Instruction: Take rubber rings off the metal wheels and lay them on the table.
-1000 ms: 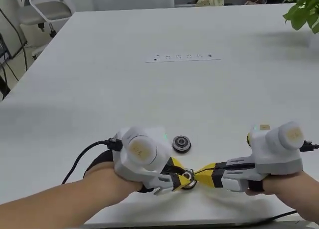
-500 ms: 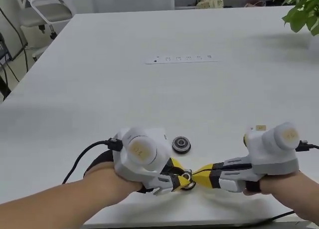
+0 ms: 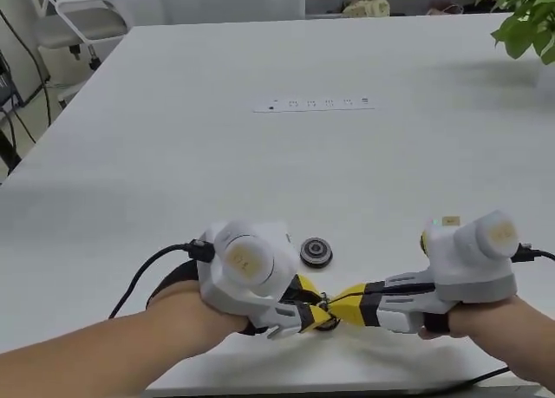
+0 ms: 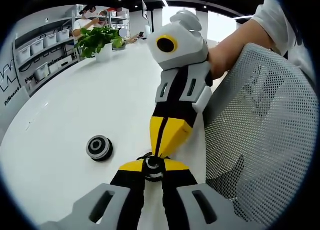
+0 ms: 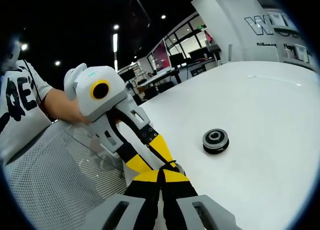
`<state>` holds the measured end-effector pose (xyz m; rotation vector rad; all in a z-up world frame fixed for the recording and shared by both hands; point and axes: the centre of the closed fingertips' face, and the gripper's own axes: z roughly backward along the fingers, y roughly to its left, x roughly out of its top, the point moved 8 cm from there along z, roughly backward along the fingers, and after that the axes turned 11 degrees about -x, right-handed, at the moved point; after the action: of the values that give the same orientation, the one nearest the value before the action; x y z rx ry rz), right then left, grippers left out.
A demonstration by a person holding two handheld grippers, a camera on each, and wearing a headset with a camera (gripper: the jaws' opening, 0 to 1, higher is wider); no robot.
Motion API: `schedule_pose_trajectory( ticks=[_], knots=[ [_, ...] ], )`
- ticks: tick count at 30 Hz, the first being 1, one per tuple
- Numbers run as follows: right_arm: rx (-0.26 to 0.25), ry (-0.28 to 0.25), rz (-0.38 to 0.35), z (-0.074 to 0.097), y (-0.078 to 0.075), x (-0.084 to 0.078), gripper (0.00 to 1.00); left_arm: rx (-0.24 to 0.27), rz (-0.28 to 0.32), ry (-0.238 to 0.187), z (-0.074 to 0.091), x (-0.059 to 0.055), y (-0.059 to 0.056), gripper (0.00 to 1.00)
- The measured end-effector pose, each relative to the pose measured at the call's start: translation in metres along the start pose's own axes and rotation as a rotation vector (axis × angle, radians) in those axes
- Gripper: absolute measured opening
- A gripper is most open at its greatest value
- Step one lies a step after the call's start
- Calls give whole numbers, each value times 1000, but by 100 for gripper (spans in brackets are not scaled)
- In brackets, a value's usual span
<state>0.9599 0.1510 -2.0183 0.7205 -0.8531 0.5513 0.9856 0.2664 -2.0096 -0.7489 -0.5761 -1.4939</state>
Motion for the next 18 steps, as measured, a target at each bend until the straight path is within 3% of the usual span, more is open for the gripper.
schedule_pose_trajectory(
  ticks=[18],
  knots=[
    [-30, 13, 0, 4, -4, -3, 0, -6, -4, -20, 0, -1, 1, 7]
  ],
)
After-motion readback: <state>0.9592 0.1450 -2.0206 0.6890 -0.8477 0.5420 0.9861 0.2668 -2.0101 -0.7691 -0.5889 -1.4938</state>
